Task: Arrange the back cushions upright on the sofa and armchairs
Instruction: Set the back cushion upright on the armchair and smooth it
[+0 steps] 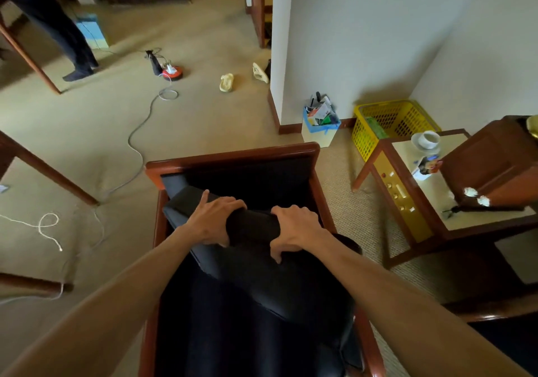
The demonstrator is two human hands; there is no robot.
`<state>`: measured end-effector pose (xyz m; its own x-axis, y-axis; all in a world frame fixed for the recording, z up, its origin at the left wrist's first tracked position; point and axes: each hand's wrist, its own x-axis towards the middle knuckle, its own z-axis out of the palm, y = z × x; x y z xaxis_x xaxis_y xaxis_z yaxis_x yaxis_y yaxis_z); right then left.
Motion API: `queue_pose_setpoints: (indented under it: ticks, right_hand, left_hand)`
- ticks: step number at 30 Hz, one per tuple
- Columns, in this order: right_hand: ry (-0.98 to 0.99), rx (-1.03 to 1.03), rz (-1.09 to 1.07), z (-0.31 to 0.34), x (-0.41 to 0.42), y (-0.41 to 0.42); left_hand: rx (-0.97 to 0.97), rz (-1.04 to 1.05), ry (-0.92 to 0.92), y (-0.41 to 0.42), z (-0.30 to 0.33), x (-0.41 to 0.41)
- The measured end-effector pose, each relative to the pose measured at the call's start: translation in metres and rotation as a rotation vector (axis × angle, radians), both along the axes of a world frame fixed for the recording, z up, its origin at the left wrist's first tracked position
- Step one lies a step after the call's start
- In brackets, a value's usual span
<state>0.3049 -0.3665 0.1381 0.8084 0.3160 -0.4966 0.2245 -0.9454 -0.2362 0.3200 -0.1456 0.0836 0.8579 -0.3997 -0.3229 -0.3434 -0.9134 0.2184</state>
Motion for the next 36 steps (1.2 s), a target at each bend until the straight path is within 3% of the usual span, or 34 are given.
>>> queue_pose_setpoints:
  ticks: [14,24,28,36]
  right_hand:
    - [-0.073,0.003,0.299,-0.077,-0.004,0.001]
    - [-0.113,-0.067,0.288,-0.128,-0.016,-0.016]
    - [-0.146,-0.149,0.262,-0.139,-0.024,-0.009]
    - [-0.24,-0.098,0.25,-0.126,0.008,-0.01]
  left_hand:
    - [-0.022,0.296,-0.073,0.014,-0.064,-0.076]
    - [-0.024,0.219,-0.08,0.016,-0.094,-0.083]
    - [0.101,0.197,-0.044,0.045,-0.107,-0.085]
    - [0.13,0.236,-0.141,0.051,-0.092,-0.054]
